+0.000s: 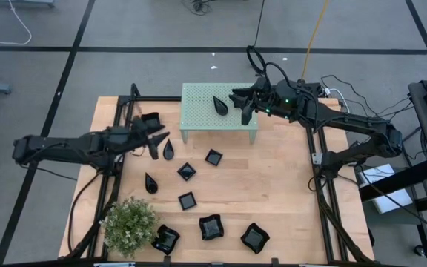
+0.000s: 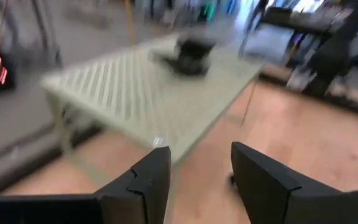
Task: Pick & Place Mini shaped plates
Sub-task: Stack the black drop-shaped plate on the shelf
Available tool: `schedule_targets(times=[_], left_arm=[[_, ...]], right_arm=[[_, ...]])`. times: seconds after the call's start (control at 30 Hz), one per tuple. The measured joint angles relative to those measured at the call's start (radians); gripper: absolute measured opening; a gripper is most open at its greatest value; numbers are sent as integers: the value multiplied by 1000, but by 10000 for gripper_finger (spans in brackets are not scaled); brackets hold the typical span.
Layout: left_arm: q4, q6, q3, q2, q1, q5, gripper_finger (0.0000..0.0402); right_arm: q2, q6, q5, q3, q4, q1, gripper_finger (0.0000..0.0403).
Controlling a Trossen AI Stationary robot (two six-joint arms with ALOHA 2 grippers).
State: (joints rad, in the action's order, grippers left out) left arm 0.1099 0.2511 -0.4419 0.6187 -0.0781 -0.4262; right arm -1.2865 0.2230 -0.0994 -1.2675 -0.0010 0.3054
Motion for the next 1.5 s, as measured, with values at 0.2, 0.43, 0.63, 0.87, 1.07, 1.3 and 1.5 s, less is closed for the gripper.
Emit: schedule_targets(times=[0.2, 0.43, 0.63, 0.87, 1.07, 1.3, 1.5], left_arm=[[236, 318, -108, 201, -35, 0, 172], [466, 650, -142, 421, -63, 72, 172], [541, 815, -142, 572, -80, 166, 172], [521, 836, -142, 700, -80, 172, 172], [420, 836, -142, 762, -79, 132, 172], [399, 851, -145, 853, -91, 108, 172], [352, 845, -143, 836, -87, 142, 114]], right_arm=[[20, 0, 0, 0, -13, 0, 114], [106, -3, 0, -1, -141, 0, 114], [179, -10, 0, -1, -258, 0, 114], [218, -60, -2, -1, -303, 0, 114], [217, -95, -3, -1, -326, 0, 114], [217, -112, -3, -1, -327, 0, 114], [217, -112, -3, -1, -327, 1, 114]])
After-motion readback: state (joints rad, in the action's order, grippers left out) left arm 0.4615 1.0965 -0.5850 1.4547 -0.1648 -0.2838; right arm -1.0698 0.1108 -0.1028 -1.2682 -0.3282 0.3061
